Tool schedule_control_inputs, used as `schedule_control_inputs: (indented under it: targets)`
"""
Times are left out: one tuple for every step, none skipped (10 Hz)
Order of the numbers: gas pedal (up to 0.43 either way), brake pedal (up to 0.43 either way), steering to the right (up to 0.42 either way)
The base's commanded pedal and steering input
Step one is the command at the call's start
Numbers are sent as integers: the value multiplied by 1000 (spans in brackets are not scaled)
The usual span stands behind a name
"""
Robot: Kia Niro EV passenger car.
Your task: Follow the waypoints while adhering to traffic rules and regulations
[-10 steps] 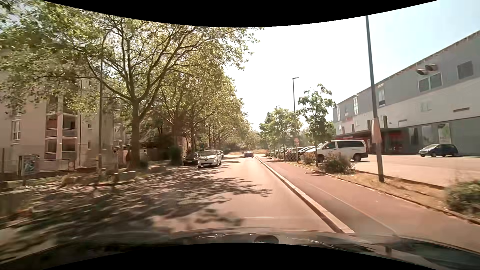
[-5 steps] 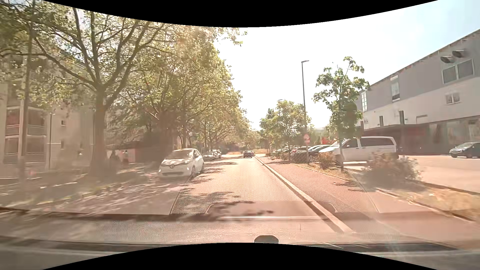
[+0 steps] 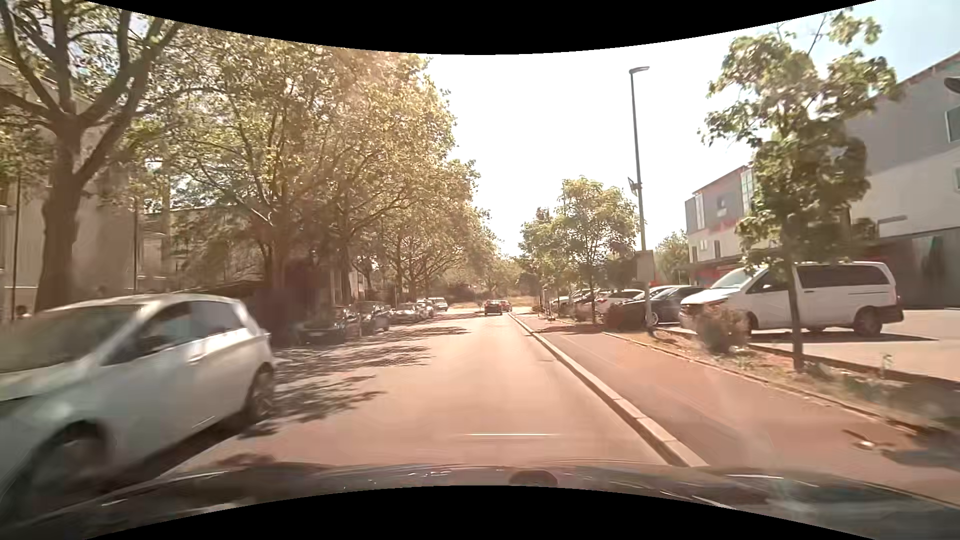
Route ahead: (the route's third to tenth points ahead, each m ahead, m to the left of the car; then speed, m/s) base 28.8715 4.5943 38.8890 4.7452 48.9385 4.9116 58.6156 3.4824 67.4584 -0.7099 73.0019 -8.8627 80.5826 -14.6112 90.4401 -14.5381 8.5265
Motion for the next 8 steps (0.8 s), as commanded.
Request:
schedule_control_inputs:
  targets:
    - [79,0,7]
    - [79,0,7]
    - [79,0,5]
    - [79,0,4]
    - [79,0,4]
    - [79,0,4]
    - [79,0,2]
    - [79,0,-3]
